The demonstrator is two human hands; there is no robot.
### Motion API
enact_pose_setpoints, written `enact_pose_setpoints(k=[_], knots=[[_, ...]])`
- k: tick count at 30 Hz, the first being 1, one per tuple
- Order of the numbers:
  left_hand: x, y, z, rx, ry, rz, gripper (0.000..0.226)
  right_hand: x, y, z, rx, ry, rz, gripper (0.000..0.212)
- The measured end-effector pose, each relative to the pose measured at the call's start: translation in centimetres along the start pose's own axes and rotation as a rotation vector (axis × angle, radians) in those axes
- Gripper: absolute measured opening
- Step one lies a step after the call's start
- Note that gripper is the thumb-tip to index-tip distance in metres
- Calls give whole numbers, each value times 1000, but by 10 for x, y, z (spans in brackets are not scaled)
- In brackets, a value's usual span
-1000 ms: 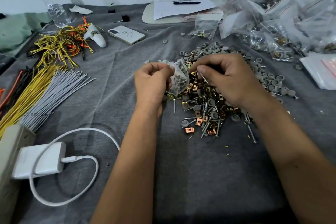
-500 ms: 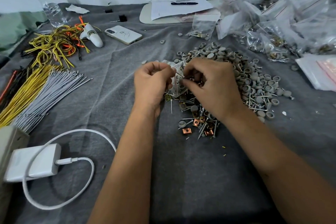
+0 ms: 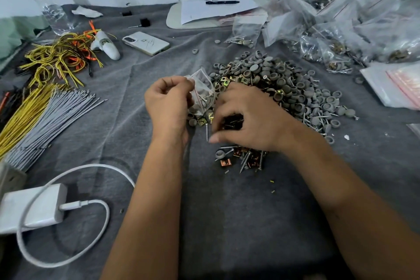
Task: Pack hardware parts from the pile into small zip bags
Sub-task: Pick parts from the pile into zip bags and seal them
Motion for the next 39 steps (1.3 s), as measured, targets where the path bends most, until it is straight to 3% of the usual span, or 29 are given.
enact_pose_setpoints(k=[5, 9, 13, 22, 25, 29, 33, 39], knots=[[0, 1, 0, 3, -6, 4, 20, -2, 10, -7, -246, 62, 56, 26], [0, 0, 0, 2, 1, 10, 22, -17, 29, -8, -385, 4, -115, 22], [1, 0, 0, -2, 5, 22, 20, -15, 28, -8, -396, 49, -177, 9], [-1, 1, 1, -15, 1, 36, 12, -5, 22, -5, -364, 76, -257, 15], [-2, 1, 2, -18, 3, 44, 15, -6, 14, -1, -247, 67, -109, 12], [-2, 3, 3, -55, 9, 69, 19, 2, -17, 1, 183, 125, 172, 3], [-5, 9, 0, -119, 21, 128, 6, 15, -36, -5, 523, 164, 343, 12], [-6, 15, -2, -183, 20, 133, 11, 13, -31, -6, 559, 123, 269, 13]])
Point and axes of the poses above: each hand's wrist, its own z-axis towards the middle knuckle, its own y-axis out of the palm, x = y × z, the point moved 6 cm from there along z, towards the middle knuckle, and after that the axes turned 5 degrees about x, right-handed, at the moved point
